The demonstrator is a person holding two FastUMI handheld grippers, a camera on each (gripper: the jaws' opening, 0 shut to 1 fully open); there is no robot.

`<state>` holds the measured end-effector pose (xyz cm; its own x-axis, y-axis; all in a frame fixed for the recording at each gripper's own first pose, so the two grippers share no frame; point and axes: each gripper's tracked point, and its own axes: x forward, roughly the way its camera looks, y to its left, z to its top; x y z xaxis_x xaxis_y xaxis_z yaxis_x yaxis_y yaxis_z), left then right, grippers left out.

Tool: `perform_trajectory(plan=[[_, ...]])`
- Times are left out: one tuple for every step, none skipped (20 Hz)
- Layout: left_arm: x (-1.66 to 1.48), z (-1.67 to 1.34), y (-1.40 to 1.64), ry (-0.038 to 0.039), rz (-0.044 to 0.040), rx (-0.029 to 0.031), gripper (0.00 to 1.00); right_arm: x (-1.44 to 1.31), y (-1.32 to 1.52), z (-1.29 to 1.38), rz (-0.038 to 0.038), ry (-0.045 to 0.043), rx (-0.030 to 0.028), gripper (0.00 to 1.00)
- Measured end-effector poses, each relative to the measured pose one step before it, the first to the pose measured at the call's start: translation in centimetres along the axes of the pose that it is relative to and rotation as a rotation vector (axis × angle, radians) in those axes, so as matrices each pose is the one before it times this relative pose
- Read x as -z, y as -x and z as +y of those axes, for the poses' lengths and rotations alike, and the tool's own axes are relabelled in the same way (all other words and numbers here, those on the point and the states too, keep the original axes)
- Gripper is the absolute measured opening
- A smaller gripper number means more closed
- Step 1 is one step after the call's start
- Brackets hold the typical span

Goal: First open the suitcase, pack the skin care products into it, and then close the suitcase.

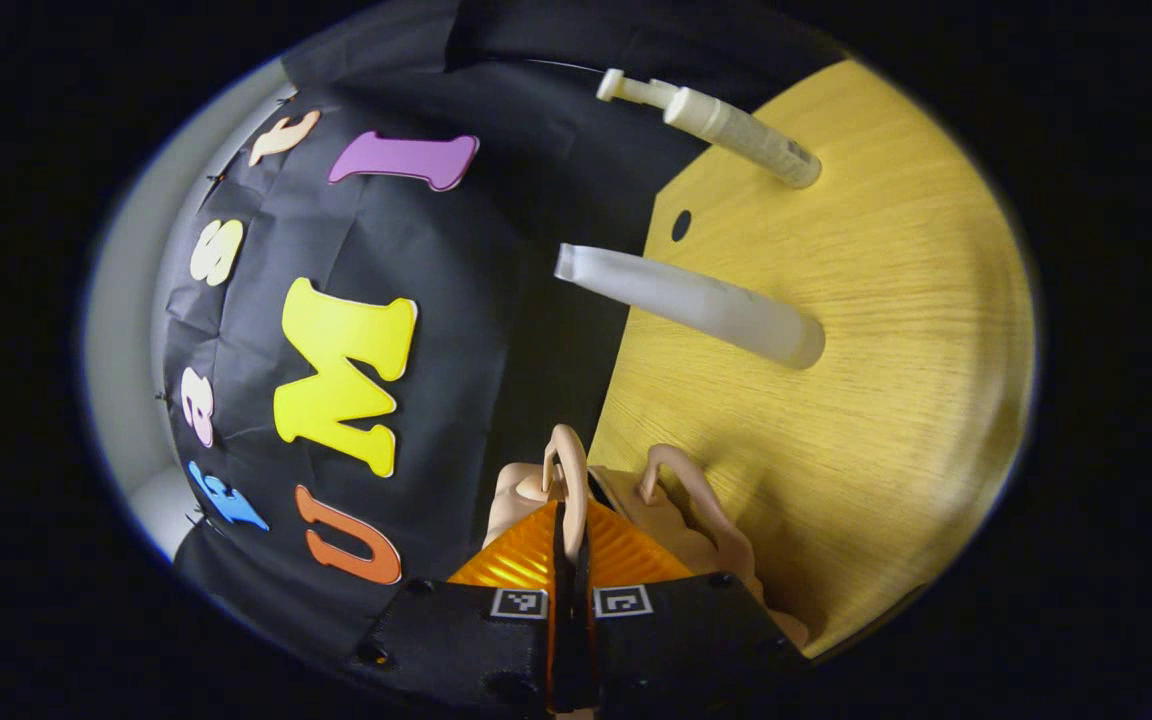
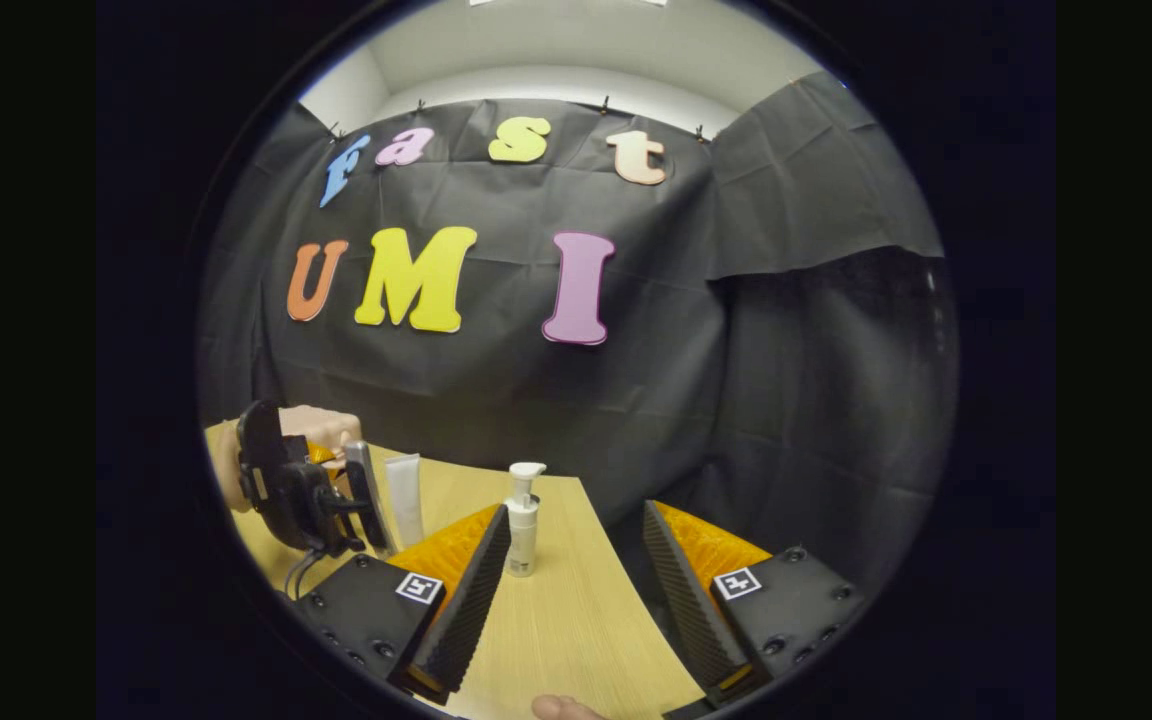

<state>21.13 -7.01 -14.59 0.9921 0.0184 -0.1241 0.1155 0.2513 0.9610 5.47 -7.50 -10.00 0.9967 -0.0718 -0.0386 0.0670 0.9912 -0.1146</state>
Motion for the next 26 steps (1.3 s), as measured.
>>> perform_trajectory(plan=[[0.047,1.2,0.475,0.02008,-0.00365,-0.01208,0.03,-0.339,0.176,0.367,-0.00321,0.00251,0.00006,0.8],[0.019,1.112,0.518,0.0263,-0.00963,-0.00788,0.03,-0.428,0.239,0.451,-0.00351,0.00289,-0.00033,0.8],[0.216,0.949,0.296,0.03218,-0.01084,-0.00408,0.03,-0.426,0.212,0.447,-0.00584,0.00293,-0.00114,0.8],[0.252,0.937,0.272,0.03289,-0.0055,0.00091,0.03,-0.592,0.3,0.508,-0.00653,0.00341,-0.00173,0.8],[0.105,1.197,0.535,0.03239,-0.01083,-0.0063,0.03,-0.509,0.314,0.547,-0.00745,0.00255,-0.00177,0.8],[0.183,1.322,0.475,0.02596,-0.00891,-0.00583,0.03,-0.653,0.303,0.528,-0.00671,0.00146,0.0,0.8],[0.403,1.299,0.456,0.028,-0.00796,-0.0141,0.03,-0.685,0.333,0.64,-0.00748,0.00155,-0.00257,0.8],[0.448,1.299,0.322,0.03337,-0.00793,-0.00797,0.03,-0.808,0.34,0.651,-0.01046,0.00112,-0.00255,0.8],[0.698,1.438,0.416,0.04352,-0.00166,-0.00404,0.03,-0.642,0.289,0.633,-0.01061,0.00195,-0.00107,0.78],[0.556,1.439,0.337,0.04321,-0.00478,-0.00834,0.03,-0.69,0.309,0.636,-0.00887,0.00233,-0.00222,0.8],[0.431,1.535,0.568,0.03891,-0.00871,-0.00939,0.03,-0.458,0.259,0.639,-0.00669,0.00258,-0.00134,0.8],[0.292,1.593,0.386,0.04046,-0.0114,-0.0134,0.02,-0.529,0.246,0.727,-0.00626,0.00275,-0.00332,0.79],[0.463,1.536,0.219,0.0353,-0.00593,-0.01311,0.02,-0.433,0.271,0.707,-0.00589,0.00312,-0.0045,0.8],[0.736,1.258,0.369,0.03816,-0.0003,-0.00996,0.03,-0.379,0.231,0.733,-0.00597,0.0025,-0.00314,0.8],[0.443,1.481,0.194,0.04088,-0.00715,-0.00617,0.02,-0.22,0.237,0.62,-0.00381,0.00205,-0.00286,0.8],[0.856,1.676,0.137,0.03871,-0.00095,-0.00647,0.02,-0.266,0.185,0.766,-0.00287,0.00071,-0.00673,0.79],[0.757,1.658,0.167,0.02858,0.00295,-0.0148,0.02,0.02,0.096,0.856,-0.0003,0.00191,-0.00785,0.8],[0.802,1.561,0.024,0.0273,0.00408,-0.01363,0.03,0.077,0.013,0.709,0.00249,0.00364,-0.00551,0.8],[0.662,1.325,0.021,0.02387,0.00165,-0.01163,0.03,0.242,-0.069,0.51,0.00541,0.00331,-0.00301,0.79],[0.921,1.228,0.304,0.0206,0.00498,-0.01305,0.03,0.197,-0.032,0.566,0.00723,0.00126,-0.00422,0.79],[0.909,1.271,-0.058,0.01962,0.01238,-0.01719,0.03,0.307,-0.11,0.554,0.00754,-0.00032,-0.00704,0.79],[0.848,1.28,-0.085,0.02187,0.00836,-0.01528,0.03,0.156,-0.068,0.414,0.0049,-0.00165,-0.00359,0.79],[0.79,1.158,-0.217,0.028,0.00501,-0.01137,0.03,0.189,-0.089,0.24,0.00455,-0.00099,-0.00144,0.8],[0.845,1.017,-0.301,0.03758,0.00341,-0.00817,0.03,0.064,-0.119,0.29,0.00306,-0.00139,-0.00227,0.8],[0.786,1.068,-0.3,0.03397,0.00172,-0.00438,0.02,0.156,-0.126,0.157,0.00386,-0.0006,-0.0004,0.8],[0.732,0.941,-0.277,0.03228,0.00543,-0.00588,0.02,0.049,-0.069,0.133,0.00229,0.0008,0.00014,0.8]])
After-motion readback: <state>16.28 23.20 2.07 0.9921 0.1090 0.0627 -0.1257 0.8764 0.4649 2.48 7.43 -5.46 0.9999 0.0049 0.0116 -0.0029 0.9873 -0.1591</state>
